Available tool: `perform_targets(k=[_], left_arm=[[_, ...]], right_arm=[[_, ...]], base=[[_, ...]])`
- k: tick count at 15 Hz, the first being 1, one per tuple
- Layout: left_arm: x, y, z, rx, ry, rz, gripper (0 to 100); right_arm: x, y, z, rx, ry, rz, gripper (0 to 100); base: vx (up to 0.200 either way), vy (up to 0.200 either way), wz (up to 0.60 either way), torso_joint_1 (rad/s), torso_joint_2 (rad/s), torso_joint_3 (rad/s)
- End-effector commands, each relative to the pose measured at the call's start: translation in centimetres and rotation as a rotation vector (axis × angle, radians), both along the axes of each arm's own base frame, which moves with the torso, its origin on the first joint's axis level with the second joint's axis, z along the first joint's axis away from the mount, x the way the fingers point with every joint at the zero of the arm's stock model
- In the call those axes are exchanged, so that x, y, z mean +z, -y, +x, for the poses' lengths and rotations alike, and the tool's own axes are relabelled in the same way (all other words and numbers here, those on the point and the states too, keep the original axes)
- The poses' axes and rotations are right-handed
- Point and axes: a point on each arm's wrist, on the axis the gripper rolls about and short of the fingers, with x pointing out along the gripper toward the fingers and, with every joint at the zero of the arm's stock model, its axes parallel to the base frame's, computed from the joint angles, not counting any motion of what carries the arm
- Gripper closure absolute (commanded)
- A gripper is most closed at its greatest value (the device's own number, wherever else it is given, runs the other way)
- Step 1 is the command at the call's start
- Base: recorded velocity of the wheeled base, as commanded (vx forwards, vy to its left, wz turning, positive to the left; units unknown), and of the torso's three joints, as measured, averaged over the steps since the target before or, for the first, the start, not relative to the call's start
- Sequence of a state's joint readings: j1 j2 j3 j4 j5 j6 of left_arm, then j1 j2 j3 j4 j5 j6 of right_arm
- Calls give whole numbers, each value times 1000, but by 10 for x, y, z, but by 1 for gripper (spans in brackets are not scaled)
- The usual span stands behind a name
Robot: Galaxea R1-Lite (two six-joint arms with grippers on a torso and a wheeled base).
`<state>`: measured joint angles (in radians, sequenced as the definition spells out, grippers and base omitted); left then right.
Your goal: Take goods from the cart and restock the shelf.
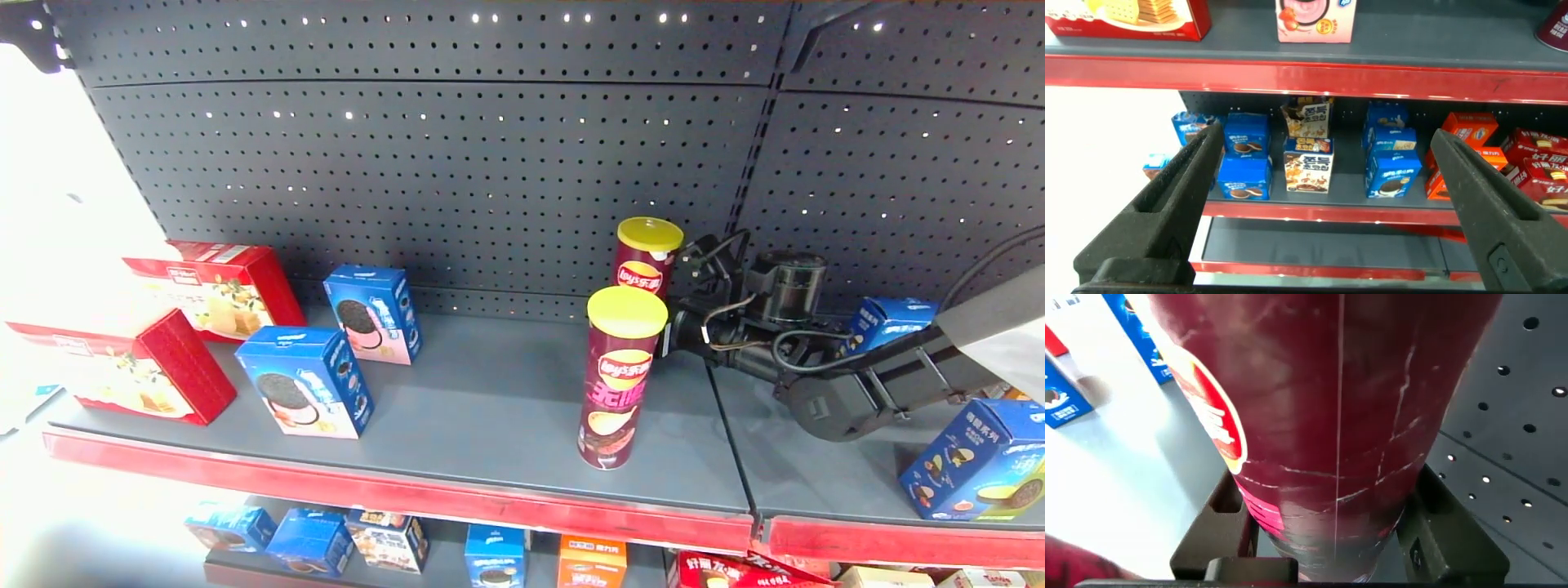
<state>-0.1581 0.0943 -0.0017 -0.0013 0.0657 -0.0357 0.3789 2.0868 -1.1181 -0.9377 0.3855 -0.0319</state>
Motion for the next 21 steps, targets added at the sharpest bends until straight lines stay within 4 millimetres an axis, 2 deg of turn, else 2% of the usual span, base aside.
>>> perform_targets(k=[1,12,13,19,21], left_arm=[[0,0,0,0,-1,1,0],[0,0,0,0,-1,-1,0],[0,0,0,0,-2,1,0],[0,0,0,0,-1,1,0],[0,0,0,0,-1,1,0]], right_arm=[[-1,0,2,1,1,0,100],[-9,2,8,-7,12,-37,100],[-9,2,8,-7,12,-37,0],[-6,4,3,-11,-6,-39,0],[-5,10,-3,-19,-27,-46,0]], base=[[0,0,0,0,0,0],[0,0,0,0,0,0],[0,0,0,0,0,0],[0,0,0,0,0,0],[0,0,0,0,0,0]])
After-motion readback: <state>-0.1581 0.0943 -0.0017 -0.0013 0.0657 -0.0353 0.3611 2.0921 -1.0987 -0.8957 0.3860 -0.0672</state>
